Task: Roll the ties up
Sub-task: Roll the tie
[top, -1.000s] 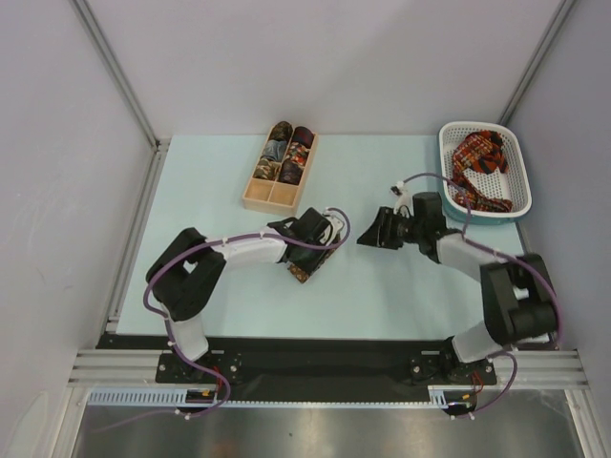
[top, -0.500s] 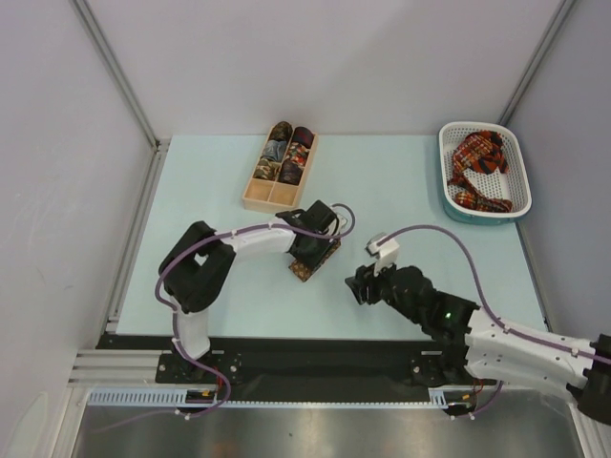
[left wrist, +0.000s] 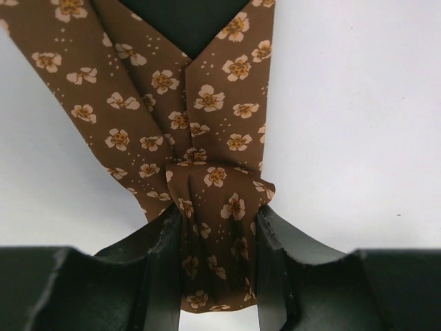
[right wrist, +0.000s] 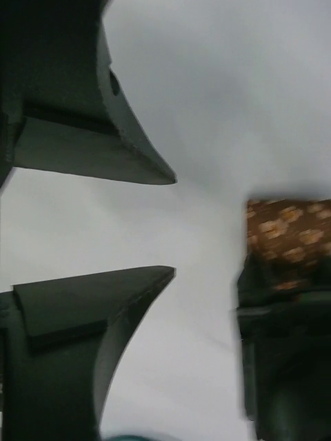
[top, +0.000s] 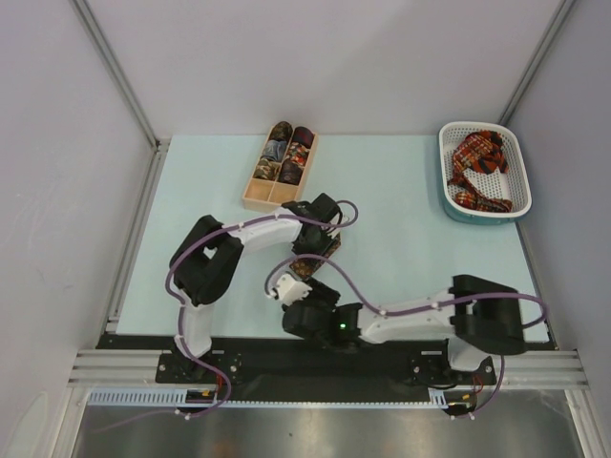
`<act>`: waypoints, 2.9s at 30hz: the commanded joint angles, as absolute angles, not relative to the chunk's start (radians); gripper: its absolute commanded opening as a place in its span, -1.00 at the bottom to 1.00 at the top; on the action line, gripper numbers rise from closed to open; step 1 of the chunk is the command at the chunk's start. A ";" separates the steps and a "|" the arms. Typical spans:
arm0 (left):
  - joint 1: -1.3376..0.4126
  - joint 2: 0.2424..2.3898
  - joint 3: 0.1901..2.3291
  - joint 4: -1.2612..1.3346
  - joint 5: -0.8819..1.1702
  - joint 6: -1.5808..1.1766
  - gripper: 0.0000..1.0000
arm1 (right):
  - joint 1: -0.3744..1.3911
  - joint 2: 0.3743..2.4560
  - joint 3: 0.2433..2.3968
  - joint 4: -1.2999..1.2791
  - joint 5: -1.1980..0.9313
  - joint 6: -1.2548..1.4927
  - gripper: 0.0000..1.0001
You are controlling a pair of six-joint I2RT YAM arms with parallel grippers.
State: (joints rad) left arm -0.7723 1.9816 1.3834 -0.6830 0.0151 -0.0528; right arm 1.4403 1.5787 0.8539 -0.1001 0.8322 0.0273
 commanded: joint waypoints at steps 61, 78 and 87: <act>-0.755 2.083 1.679 -1.026 0.101 -0.029 0.54 | 1.244 2.424 1.560 -0.595 0.890 0.002 -0.40; -0.559 1.547 1.412 -0.663 0.060 -0.234 1.00 | 1.262 2.102 1.313 -0.281 0.734 -0.179 -0.42; -0.348 1.275 1.059 -0.431 0.198 -0.390 0.99 | 1.143 1.911 1.249 -0.244 0.392 -0.109 -0.41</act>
State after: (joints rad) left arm -0.3809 1.3476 1.1385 -0.5594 0.1318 -0.3054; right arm 1.1797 1.9770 1.2709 -0.2928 0.6239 -0.1703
